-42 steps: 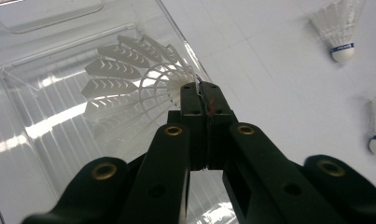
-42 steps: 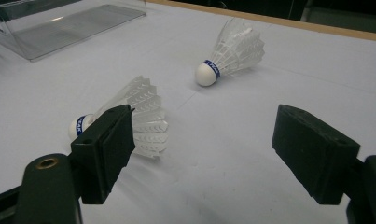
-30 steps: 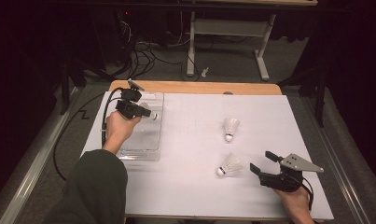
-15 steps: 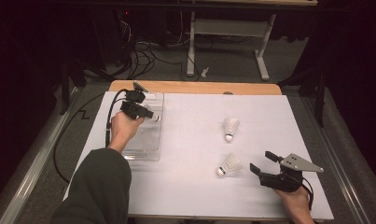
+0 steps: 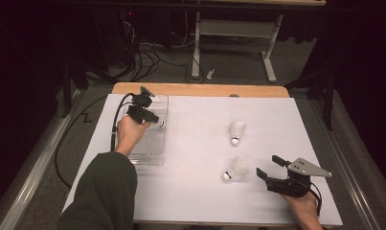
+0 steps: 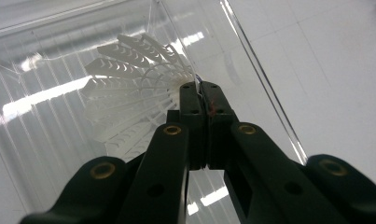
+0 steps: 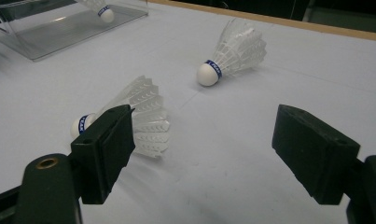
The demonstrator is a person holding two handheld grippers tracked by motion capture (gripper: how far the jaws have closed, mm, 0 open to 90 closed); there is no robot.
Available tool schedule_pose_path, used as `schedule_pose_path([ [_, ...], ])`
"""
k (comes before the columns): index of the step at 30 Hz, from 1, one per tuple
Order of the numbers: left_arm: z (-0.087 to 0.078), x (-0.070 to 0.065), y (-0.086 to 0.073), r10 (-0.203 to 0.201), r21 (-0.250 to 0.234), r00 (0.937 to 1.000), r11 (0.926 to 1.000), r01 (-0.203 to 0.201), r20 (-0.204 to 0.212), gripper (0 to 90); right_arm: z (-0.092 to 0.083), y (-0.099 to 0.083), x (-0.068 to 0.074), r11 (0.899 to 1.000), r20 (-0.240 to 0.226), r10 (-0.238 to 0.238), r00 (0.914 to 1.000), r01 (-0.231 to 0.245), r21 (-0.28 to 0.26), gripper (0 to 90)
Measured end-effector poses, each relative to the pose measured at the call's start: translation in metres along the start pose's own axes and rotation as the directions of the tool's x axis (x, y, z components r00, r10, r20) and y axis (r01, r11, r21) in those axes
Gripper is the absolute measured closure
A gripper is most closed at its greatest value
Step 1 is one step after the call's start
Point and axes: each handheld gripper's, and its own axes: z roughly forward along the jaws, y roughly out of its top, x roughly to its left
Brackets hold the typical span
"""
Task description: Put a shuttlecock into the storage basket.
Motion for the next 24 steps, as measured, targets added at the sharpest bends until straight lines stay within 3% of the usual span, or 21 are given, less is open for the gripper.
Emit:
schedule_pose_path([
  [6, 0.003, 0.002, 0.001, -0.009, 0.008, 0.9998, 0.9999, 0.009, -0.019, 86.2, 0.000, 0.000, 0.000, 1.000, -0.001, -0.003, 1.0000, 0.003, 0.000, 21.2],
  [9, 0.006, 0.003, 0.000, 0.004, 0.036, 0.9972, 0.9993, -0.002, -0.074, 81.9, 0.000, 0.000, 0.000, 1.000, -0.001, -0.002, 1.0000, 0.002, 0.001, 21.1],
  [12, 0.008, 0.002, 0.000, 0.009, 0.056, 0.9922, 0.9984, -0.002, -0.125, 71.6, 0.000, 0.000, 0.000, 1.000, -0.001, -0.002, 1.0000, 0.002, 0.000, 21.1],
  [16, 0.006, -0.001, -0.001, 0.008, 0.062, 0.9883, 0.9981, 0.002, -0.152, 53.6, 0.000, 0.000, 0.000, 1.000, -0.001, -0.001, 1.0000, 0.001, 0.000, 21.1],
  [19, 0.005, -0.004, -0.002, -0.019, 0.032, 0.9859, 0.9992, 0.024, -0.166, 47.1, 0.000, 0.000, 0.000, 1.000, -0.002, -0.001, 1.0000, 0.001, 0.000, 21.1],
  [20, 0.005, -0.004, -0.002, -0.019, 0.032, 0.9859, 0.9992, 0.024, -0.166, 43.7, 0.000, 0.000, 0.000, 1.000, -0.002, -0.001, 1.0000, 0.001, 0.000, 21.1],
  [21, 0.000, -0.004, -0.003, 0.014, 0.059, 0.9811, 0.9983, -0.003, -0.193, 39.7, 0.000, 0.000, 0.000, 1.000, -0.002, -0.001, 1.0000, 0.001, -0.001, 21.1],
  [24, -0.004, -0.004, -0.004, 0.002, 0.032, 0.9825, 0.9995, 0.004, -0.186, 36.3, 0.000, 0.000, 0.001, 1.000, -0.001, -0.001, 1.0000, 0.001, 0.000, 21.1],
])
